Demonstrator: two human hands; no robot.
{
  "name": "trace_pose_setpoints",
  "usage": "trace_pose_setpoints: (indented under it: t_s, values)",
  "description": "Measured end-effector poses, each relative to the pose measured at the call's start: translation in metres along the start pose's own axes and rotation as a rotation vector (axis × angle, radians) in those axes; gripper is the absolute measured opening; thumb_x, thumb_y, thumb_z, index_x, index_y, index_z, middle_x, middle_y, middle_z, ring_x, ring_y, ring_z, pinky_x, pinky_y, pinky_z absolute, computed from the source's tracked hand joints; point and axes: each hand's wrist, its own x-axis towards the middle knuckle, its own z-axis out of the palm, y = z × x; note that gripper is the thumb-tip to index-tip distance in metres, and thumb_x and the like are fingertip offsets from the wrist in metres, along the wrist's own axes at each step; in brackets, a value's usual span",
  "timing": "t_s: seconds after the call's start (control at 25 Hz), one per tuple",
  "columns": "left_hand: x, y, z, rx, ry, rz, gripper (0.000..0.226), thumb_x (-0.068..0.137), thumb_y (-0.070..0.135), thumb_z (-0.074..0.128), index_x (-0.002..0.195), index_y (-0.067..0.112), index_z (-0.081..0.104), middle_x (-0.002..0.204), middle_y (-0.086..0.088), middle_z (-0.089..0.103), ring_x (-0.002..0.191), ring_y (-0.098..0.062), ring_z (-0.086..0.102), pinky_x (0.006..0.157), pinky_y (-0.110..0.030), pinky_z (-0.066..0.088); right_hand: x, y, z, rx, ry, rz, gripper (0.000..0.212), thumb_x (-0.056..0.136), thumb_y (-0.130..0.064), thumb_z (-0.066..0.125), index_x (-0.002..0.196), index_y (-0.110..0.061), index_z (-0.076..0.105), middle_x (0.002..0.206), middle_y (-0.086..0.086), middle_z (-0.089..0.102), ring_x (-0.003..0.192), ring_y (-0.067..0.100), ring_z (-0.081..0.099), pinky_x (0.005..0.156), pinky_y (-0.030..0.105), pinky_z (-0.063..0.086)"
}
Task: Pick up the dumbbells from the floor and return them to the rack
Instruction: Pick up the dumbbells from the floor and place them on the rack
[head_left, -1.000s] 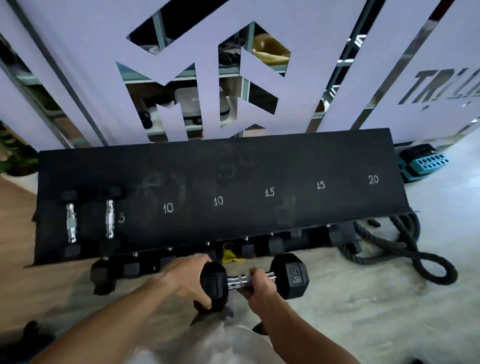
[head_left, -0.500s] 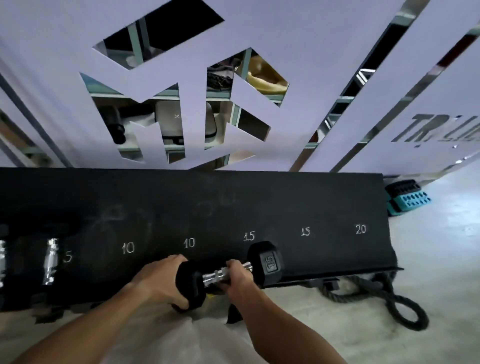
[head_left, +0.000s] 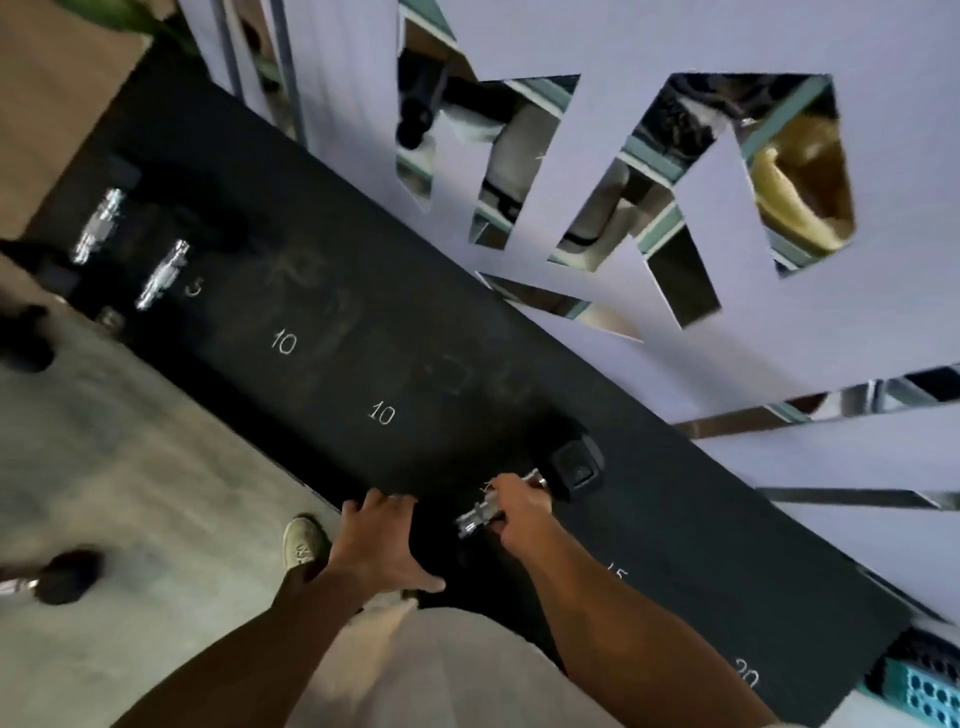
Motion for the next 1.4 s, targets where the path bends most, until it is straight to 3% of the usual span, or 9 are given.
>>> trace_pose_setpoints:
  t_s: [0.16,0.32,0.56,0.76,0.84,0.96,1.04,1.16,1.4]
  values:
    - [0.001,0.015,0.030,0.036,0.050,-0.062,0.103,0.030,0.096,0.047,0.106,0.028,0.062,0.108,0.004,0.064,0.108,-0.023,0.045,0.093,-0.048,0.030,0.021,-0.003,0.006,-0.229,-0.022,-0.055,0.020,0.077,-0.012,0.070,0.093,-0.007,0.059,0.092,0.012,0.067,0.088,0.028,0.068,0.084,0.050,0.059]
    - [0.008,0.014,0.041,0.145,0.003,-0.082,0.112,0.038,0.095,0.041,0.125,0.026,0.059,0.138,0.001,0.050,0.124,-0.028,0.036,0.103,-0.056,0.021,0.034,0.004,0.017,-0.250,-0.049,-0.036,0.027,0.076,-0.012,0.070,0.101,-0.005,0.062,0.094,0.013,0.070,0.086,0.026,0.069,0.080,0.045,0.061]
    - [0.009,0.014,0.060,0.165,-0.038,-0.104,0.117,0.044,0.095,0.037,0.136,0.024,0.052,0.144,-0.001,0.045,0.128,-0.029,0.036,0.106,-0.059,0.021,0.039,0.015,0.013,-0.228,-0.077,-0.031,0.035,0.077,-0.019,0.072,0.109,-0.013,0.058,0.101,0.007,0.067,0.085,0.020,0.066,0.060,0.031,0.055]
    - [-0.005,0.018,0.054,0.047,-0.178,-0.219,0.114,0.060,0.088,0.050,0.150,0.023,0.029,0.149,-0.003,0.038,0.133,-0.029,0.039,0.107,-0.053,0.033,0.031,0.028,0.013,-0.331,-0.058,-0.139,0.036,0.083,-0.022,0.067,0.116,-0.013,0.057,0.106,0.010,0.068,0.096,0.026,0.067,0.090,0.043,0.057]
    - [-0.013,0.008,0.050,-0.044,-0.217,-0.199,0.104,0.066,0.080,0.059,0.150,0.026,0.031,0.147,-0.001,0.043,0.133,-0.026,0.043,0.108,-0.050,0.036,0.018,0.039,0.015,-0.556,-0.019,-0.149,0.040,0.081,-0.027,0.063,0.117,-0.010,0.058,0.106,0.011,0.068,0.092,0.027,0.068,0.082,0.041,0.059]
    - [-0.039,-0.031,0.042,-0.203,-0.237,-0.189,0.066,0.081,0.070,0.056,0.136,0.033,0.051,0.134,0.002,0.058,0.124,-0.020,0.054,0.104,-0.040,0.044,-0.014,0.062,0.025,-0.812,-0.034,-0.131,0.033,0.081,-0.029,0.058,0.108,-0.011,0.059,0.093,0.007,0.066,0.072,0.021,0.066,0.046,0.024,0.053]
    - [-0.068,-0.064,0.042,-0.322,-0.242,-0.245,0.054,0.087,0.063,0.055,0.132,0.033,0.055,0.130,0.002,0.061,0.124,-0.016,0.055,0.106,-0.034,0.044,-0.042,0.082,0.047,-0.921,-0.179,-0.175,0.025,0.081,-0.027,0.054,0.098,-0.009,0.061,0.097,0.014,0.069,0.075,0.028,0.070,0.048,0.028,0.057]
    - [-0.118,-0.116,0.050,-0.396,-0.178,-0.325,0.047,0.092,0.054,0.054,0.133,0.031,0.056,0.130,0.001,0.062,0.126,-0.016,0.054,0.108,-0.032,0.042,-0.083,0.112,0.092,-1.164,-0.349,-0.360,0.021,0.078,-0.030,0.053,0.073,-0.013,0.065,0.085,0.016,0.073,0.082,0.035,0.073,0.071,0.040,0.063]
    - [-0.253,-0.229,0.087,-0.554,-0.080,-0.548,0.041,0.095,0.050,0.050,0.130,0.030,0.059,0.126,0.001,0.067,0.124,-0.016,0.056,0.104,-0.031,0.043,-0.188,0.205,0.192,-1.313,-0.509,-0.562,0.020,0.083,-0.020,0.052,0.067,-0.013,0.060,0.060,0.009,0.064,0.050,0.023,0.061,0.048,0.025,0.048]
